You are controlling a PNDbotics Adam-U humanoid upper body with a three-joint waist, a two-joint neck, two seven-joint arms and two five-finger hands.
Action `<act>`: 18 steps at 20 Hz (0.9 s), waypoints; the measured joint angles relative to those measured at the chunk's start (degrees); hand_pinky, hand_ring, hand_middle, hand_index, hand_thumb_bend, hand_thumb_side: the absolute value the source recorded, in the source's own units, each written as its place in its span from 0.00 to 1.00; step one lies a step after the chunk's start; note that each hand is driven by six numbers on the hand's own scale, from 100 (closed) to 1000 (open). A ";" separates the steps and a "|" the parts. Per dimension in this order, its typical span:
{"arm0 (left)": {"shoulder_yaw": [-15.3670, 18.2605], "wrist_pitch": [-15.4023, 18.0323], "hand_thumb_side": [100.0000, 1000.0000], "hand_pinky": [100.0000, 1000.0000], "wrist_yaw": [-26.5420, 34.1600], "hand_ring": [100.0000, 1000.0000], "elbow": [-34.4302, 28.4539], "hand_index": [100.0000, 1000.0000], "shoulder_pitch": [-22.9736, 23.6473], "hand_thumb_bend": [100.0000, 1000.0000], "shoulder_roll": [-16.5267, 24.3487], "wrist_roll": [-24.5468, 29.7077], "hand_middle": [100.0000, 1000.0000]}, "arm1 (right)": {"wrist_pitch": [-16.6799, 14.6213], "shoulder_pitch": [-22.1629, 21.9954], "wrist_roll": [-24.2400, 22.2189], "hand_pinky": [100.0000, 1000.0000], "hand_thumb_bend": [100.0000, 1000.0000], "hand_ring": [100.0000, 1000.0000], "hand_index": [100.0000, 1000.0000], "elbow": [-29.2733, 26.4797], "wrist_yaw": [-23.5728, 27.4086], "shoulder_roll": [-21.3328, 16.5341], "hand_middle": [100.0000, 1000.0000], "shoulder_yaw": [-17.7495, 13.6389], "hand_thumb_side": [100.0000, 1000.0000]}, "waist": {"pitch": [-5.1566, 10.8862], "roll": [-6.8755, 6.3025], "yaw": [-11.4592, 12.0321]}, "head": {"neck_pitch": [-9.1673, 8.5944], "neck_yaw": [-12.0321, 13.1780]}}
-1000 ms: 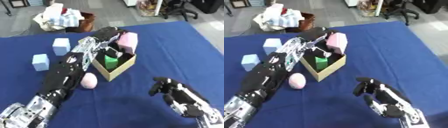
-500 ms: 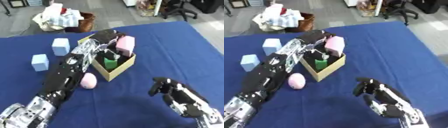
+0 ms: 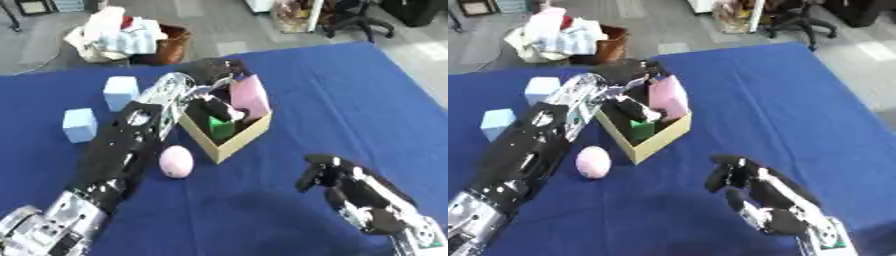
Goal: Pick up objects on the table and place them in the box.
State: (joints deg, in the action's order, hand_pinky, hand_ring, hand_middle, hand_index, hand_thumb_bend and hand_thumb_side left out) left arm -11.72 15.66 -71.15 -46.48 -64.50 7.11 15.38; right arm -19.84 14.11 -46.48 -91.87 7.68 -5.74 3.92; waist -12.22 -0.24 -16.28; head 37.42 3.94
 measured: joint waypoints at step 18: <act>0.31 -0.71 0.47 0.89 9.34 0.85 -7.85 0.95 -0.01 0.19 6.97 0.25 0.89 | -0.22 -0.02 0.31 0.64 0.00 0.67 0.90 0.01 -0.05 -0.01 0.61 -0.49 0.38 | 0.00 0.00 1.87 | -0.25 -1.53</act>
State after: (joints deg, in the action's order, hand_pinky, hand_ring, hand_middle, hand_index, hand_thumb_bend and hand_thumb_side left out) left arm -11.41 14.95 -61.81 -54.33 -64.50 14.08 15.63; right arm -20.07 14.09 -46.17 -91.86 7.63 -5.74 3.44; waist -12.22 -0.24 -14.41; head 37.18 2.40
